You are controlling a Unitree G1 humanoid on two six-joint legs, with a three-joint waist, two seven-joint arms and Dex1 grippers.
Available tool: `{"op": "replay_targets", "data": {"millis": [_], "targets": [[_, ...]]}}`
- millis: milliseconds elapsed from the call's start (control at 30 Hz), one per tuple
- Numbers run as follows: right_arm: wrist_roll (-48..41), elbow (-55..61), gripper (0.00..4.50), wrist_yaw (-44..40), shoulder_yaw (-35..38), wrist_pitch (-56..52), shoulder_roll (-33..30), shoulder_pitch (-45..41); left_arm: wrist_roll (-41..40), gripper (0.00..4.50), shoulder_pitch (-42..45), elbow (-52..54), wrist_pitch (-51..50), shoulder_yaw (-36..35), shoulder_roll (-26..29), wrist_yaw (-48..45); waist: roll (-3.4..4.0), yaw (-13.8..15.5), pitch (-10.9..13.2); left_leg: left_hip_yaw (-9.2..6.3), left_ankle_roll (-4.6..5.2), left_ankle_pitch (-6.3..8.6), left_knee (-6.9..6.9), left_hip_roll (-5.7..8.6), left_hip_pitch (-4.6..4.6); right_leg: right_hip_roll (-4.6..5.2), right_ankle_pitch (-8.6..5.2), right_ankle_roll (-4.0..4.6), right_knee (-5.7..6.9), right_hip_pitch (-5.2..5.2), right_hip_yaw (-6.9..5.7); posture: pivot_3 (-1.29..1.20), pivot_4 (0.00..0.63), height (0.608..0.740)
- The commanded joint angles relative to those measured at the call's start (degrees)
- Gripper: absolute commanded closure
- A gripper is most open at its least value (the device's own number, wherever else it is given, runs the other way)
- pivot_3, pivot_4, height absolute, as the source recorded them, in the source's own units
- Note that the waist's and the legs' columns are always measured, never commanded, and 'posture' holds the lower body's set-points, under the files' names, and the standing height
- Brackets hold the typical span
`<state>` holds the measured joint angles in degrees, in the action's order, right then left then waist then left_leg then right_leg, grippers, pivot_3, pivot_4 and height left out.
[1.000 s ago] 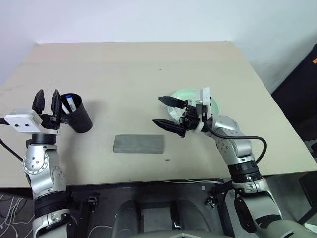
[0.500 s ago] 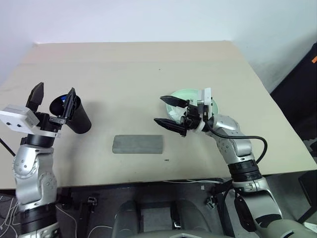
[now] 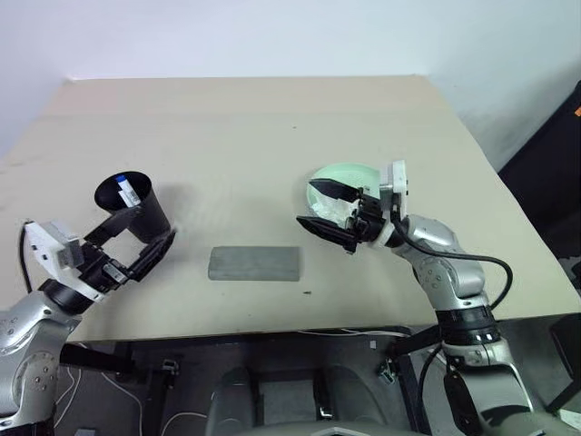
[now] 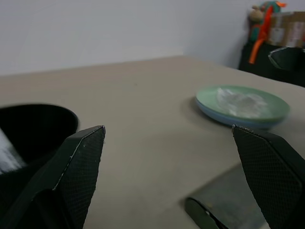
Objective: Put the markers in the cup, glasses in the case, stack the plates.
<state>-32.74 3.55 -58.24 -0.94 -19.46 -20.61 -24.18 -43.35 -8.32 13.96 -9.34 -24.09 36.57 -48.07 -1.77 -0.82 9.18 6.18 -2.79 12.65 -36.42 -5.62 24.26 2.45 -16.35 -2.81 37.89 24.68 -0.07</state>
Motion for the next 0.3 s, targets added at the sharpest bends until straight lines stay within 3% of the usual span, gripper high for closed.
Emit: {"op": "replay_targets", "data": {"millis": [33, 300], "targets": [[-0.9, 4.1, 0.00, 0.8, 2.3, -0.3, -2.2, 2.0, 2.1, 0.04, 1.6, -1.5, 0.5, 1.9, 1.0, -3.6, 0.00, -0.1, 0.0, 0.01, 0.00, 0.00, 0.00, 0.01, 0.05, 0.02, 0.00, 0.00, -0.02, 0.04, 0.01, 0.00, 0.150, 0.726], [2.9, 4.6, 0.00, 2.9, 3.3, 3.6, -5.1, 10.2, 8.5, 0.04, 7.5, -10.5, 5.6, 6.1, -1.3, -8.5, 0.01, -0.2, 0.0, 0.00, 0.02, -0.01, 0.09, 0.02, 0.09, -0.15, 0.01, -0.02, -0.03, 0.12, 0.01, 0.00, 0.150, 0.726]]}}
